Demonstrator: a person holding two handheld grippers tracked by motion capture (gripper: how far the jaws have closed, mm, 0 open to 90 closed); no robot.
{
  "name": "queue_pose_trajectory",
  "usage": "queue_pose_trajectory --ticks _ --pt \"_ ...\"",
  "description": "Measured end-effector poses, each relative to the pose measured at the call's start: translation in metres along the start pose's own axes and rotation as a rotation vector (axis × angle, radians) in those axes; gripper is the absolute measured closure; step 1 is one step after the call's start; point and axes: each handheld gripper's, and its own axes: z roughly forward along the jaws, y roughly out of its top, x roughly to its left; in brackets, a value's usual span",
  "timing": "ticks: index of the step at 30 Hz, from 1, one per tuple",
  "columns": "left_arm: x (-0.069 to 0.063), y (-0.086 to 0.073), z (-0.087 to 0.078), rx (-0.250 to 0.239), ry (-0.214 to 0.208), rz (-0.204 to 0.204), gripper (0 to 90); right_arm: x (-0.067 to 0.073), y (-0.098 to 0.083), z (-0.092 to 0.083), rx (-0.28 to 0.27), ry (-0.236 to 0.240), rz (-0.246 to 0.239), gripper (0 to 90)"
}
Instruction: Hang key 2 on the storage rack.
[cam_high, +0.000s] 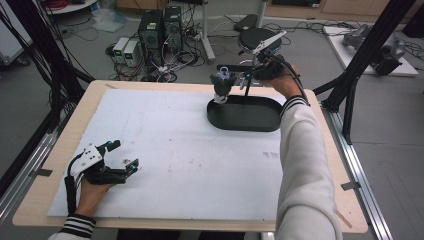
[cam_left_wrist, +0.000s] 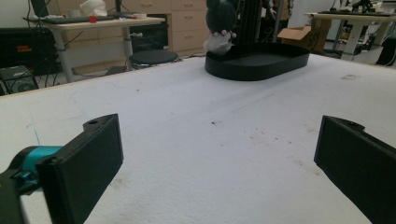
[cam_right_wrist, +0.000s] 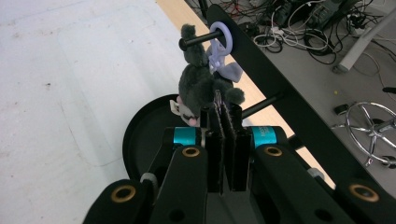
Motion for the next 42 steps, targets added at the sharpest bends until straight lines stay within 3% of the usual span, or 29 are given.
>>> queue_pose_trajectory --ticks 23,30,42 --pt "0.0 0.0 0.0 0.003 -0.002 0.011 1.7 -0.007 -0.003 0.007 0.009 -0.057 0.032 88.5" --pt "-0.001 0.0 0.0 0.003 -0.003 0.011 1.7 -0.01 -0.003 0.01 -0.005 -0.079 0.059 88.5" --pt "-0.001 0.0 0.0 0.002 -0.004 0.011 1.7 -0.015 -0.005 0.013 -0.018 -0.128 0.065 87.8"
